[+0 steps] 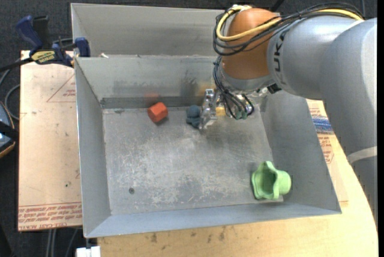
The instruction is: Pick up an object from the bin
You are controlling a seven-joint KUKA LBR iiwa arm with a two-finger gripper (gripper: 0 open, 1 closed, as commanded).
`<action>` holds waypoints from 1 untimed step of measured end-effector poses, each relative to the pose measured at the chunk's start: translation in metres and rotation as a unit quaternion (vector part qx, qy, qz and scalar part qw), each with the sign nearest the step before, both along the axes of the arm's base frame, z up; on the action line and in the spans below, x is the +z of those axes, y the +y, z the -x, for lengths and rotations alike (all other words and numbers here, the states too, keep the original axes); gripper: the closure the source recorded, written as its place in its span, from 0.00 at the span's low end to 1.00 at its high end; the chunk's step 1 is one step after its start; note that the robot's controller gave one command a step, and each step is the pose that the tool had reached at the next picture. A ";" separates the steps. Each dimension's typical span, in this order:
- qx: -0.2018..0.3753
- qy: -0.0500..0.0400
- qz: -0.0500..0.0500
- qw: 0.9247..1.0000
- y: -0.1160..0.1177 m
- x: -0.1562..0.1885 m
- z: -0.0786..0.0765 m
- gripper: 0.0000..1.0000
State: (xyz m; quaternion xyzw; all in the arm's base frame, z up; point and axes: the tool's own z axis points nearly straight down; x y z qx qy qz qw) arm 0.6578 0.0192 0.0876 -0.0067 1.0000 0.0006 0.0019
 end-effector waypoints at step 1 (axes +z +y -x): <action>0.036 -0.005 0.001 0.999 -0.006 0.146 0.003 1.00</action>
Offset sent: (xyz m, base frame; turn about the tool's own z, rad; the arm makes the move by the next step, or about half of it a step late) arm -0.0058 -0.0066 0.1401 -0.0745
